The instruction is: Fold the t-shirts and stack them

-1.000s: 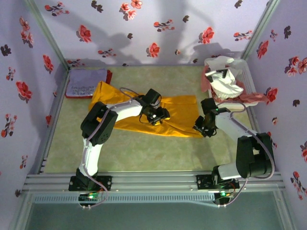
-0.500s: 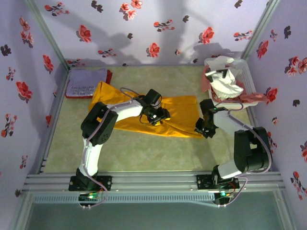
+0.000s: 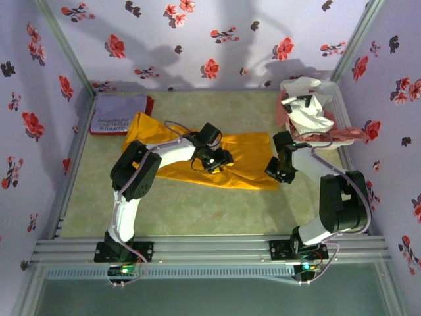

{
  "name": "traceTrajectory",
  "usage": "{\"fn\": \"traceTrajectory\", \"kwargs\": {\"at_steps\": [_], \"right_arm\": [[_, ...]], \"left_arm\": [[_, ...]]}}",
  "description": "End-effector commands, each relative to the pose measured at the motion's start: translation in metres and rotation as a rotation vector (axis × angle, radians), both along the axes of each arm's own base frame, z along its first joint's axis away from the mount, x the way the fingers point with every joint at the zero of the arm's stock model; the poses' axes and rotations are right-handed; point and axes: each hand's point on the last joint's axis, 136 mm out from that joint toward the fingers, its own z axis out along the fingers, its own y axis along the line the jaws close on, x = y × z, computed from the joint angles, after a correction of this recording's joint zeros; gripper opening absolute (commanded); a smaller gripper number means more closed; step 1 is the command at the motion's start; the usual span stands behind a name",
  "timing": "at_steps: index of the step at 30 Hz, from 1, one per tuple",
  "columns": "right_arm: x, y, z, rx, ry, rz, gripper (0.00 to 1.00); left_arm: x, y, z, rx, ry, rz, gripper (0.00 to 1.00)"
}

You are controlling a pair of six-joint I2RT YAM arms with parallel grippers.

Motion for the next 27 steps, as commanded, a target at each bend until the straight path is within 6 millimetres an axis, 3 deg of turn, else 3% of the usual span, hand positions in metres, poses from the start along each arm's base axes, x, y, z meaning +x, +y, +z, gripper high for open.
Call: {"fn": "traceTrajectory", "kwargs": {"at_steps": [1, 9, 13, 16, 23, 27], "right_arm": [[0.006, -0.009, 0.012, -0.041, -0.029, -0.007, 0.0], [0.033, -0.017, 0.013, -0.075, -0.094, -0.064, 0.0], [0.048, -0.021, 0.02, -0.098, -0.141, -0.078, 0.15], [0.053, -0.021, 0.028, -0.103, -0.158, -0.064, 0.19], [0.031, -0.01, 0.045, -0.077, -0.157, 0.001, 0.28], [0.011, 0.016, 0.048, -0.021, -0.142, 0.067, 0.3]], "left_arm": [[-0.013, 0.004, 0.0, 0.023, 0.015, -0.013, 0.56], [-0.016, 0.007, 0.006, 0.021, 0.007, -0.019, 0.57], [-0.016, 0.008, 0.011, 0.02, 0.002, -0.018, 0.57], [-0.017, 0.009, 0.015, 0.015, -0.003, -0.019, 0.57], [-0.011, 0.018, 0.042, 0.023, -0.064, -0.012, 0.58], [0.001, 0.054, 0.055, 0.086, -0.089, 0.015, 0.58]]}}
